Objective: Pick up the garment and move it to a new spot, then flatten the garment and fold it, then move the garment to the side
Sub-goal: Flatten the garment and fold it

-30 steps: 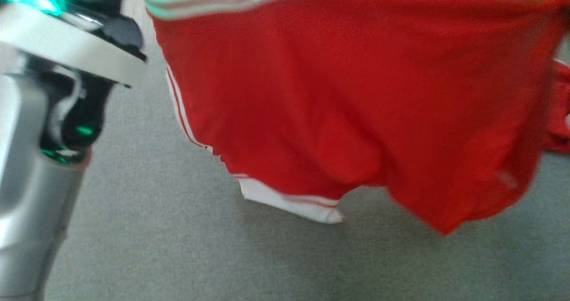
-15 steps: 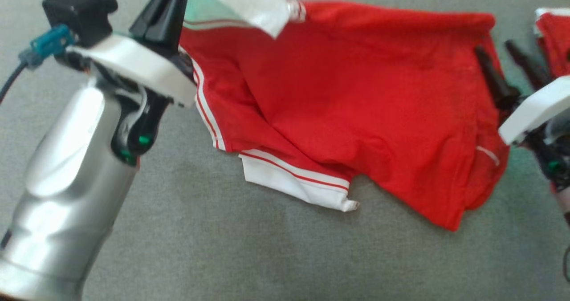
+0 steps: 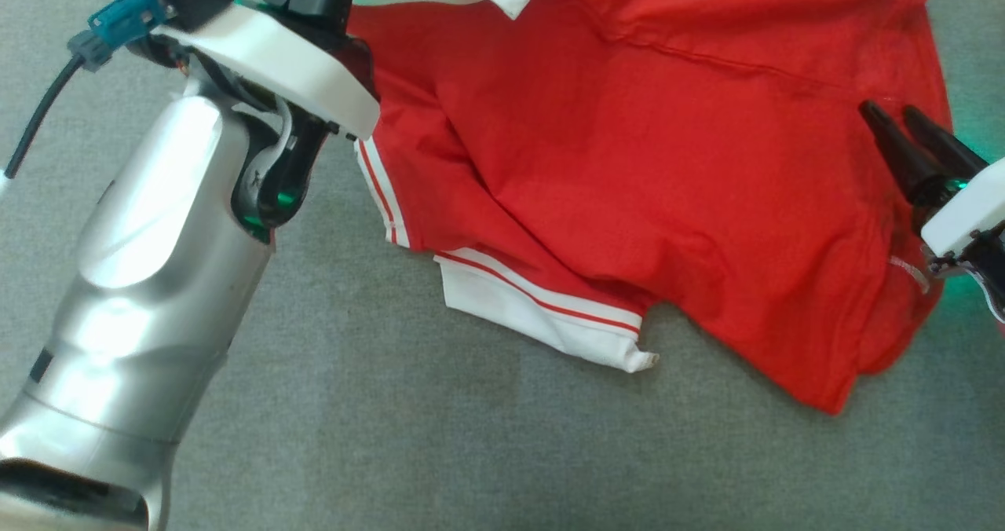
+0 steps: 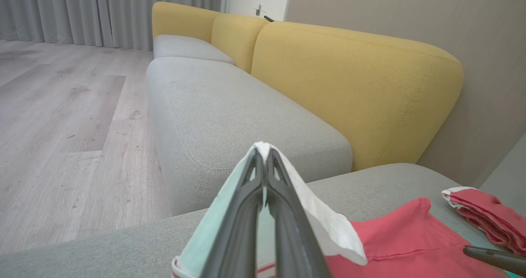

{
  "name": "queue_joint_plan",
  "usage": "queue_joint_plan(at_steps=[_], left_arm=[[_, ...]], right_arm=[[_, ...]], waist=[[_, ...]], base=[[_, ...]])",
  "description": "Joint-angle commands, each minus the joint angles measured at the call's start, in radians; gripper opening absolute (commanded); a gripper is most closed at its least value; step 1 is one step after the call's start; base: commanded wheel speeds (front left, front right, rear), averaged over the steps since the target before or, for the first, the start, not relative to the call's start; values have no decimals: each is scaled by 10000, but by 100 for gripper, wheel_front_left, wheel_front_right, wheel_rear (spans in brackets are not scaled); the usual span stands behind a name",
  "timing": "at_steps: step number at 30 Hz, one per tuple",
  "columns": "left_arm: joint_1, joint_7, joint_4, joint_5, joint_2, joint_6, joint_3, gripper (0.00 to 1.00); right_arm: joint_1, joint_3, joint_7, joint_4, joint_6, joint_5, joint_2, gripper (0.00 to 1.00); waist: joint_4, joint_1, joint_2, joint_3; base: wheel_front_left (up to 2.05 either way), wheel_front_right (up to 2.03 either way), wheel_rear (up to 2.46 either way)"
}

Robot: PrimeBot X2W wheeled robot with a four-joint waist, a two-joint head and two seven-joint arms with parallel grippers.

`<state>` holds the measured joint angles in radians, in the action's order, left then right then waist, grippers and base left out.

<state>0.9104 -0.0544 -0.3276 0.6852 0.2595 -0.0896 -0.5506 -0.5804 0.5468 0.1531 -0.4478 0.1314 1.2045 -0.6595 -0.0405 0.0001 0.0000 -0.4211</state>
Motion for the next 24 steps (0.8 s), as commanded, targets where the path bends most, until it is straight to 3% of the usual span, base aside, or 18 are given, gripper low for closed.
queue_joint_plan(at_steps=[1, 16, 17, 18, 20, 24], left_arm=[[569, 106, 236, -67, 244, -72, 302, 0], [700, 374, -9, -10, 148, -138, 133, 0], [698, 385, -19, -11, 149, -135, 126, 0], [690, 393, -32, -9, 154, -131, 120, 0], [662, 405, -65, 1, 173, -127, 112, 0], [608, 440, -158, 28, 218, -123, 107, 0]], right_arm=[[45, 106, -29, 318, -7, 157, -430, 100], [-471, 1065, -977, -165, -7, 619, -788, 98], [-488, 1129, -1024, -172, -7, 666, -799, 85], [-504, 1197, -1068, -181, -7, 706, -810, 40], [-527, 1347, -1150, -197, -7, 774, -826, 0], [-599, 1556, -1486, -175, -7, 863, -956, 0]], waist=[[-32, -1, 0, -17], [-312, -1, 0, -162], [-317, -1, 0, -155], [-315, -1, 0, -143], [-298, -1, 0, -100], [-232, -1, 0, 18]], base=[[0, 0, 0], [0, 0, 0], [0, 0, 0], [0, 0, 0], [0, 0, 0], [0, 0, 0]])
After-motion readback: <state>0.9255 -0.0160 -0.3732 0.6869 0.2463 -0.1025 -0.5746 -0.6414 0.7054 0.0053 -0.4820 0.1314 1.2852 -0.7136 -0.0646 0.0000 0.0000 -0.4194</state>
